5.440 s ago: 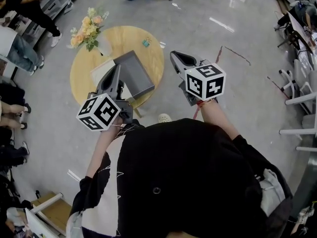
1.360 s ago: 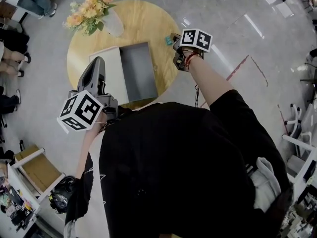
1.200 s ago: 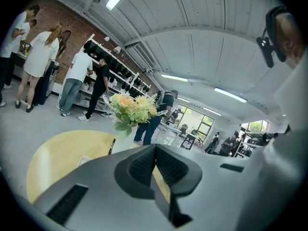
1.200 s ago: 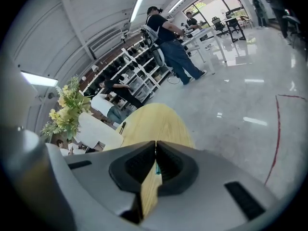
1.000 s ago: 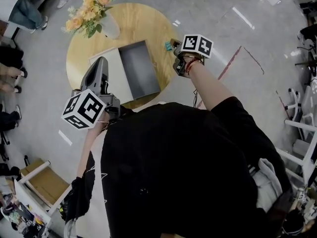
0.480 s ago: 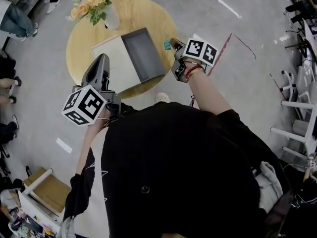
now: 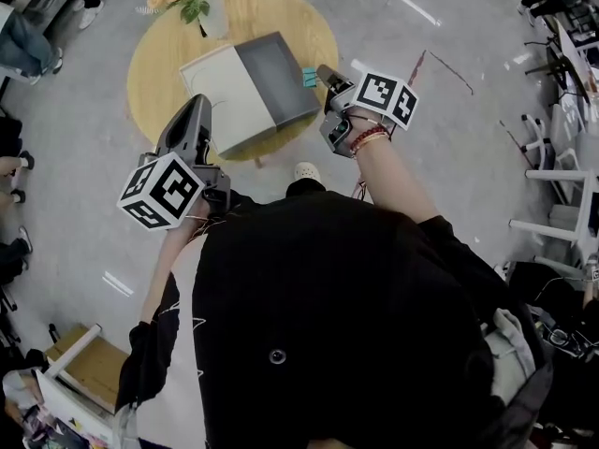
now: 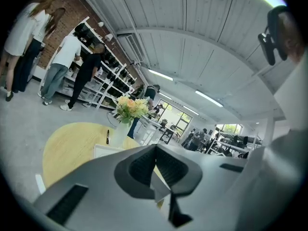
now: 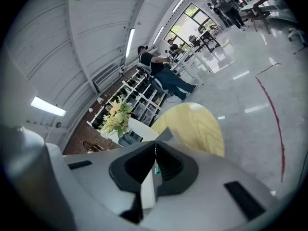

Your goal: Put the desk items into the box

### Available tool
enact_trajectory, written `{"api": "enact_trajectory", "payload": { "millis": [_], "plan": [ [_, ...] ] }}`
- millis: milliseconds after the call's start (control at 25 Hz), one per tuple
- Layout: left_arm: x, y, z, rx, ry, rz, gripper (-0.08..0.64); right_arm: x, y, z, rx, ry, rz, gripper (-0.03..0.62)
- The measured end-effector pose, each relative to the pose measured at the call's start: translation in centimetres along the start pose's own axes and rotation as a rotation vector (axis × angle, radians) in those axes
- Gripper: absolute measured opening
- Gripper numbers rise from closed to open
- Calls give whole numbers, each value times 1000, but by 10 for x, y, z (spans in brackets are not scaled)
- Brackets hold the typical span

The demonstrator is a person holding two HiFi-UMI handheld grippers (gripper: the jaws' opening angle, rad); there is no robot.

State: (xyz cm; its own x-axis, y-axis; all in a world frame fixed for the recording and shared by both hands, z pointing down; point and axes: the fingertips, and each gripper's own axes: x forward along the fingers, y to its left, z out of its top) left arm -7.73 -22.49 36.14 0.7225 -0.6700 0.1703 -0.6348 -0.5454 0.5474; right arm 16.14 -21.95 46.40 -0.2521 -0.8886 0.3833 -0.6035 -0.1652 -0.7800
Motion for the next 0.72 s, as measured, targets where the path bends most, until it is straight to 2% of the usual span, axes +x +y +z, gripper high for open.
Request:
{"api": "enact_trajectory", "payload": {
  "millis": [320,560,720],
  "plan": [
    [-37,1,-3,7,-6,-35,10,-21,30,-30,-18,-28,24,12],
    [-56,6,-4,-9,-21,-35,9,-25,41,-47,-106,-9,7,12],
    [-63,10,-6,-32,-25,-27,10,-24,45,-55,-126,16,3,12]
  ]
}}
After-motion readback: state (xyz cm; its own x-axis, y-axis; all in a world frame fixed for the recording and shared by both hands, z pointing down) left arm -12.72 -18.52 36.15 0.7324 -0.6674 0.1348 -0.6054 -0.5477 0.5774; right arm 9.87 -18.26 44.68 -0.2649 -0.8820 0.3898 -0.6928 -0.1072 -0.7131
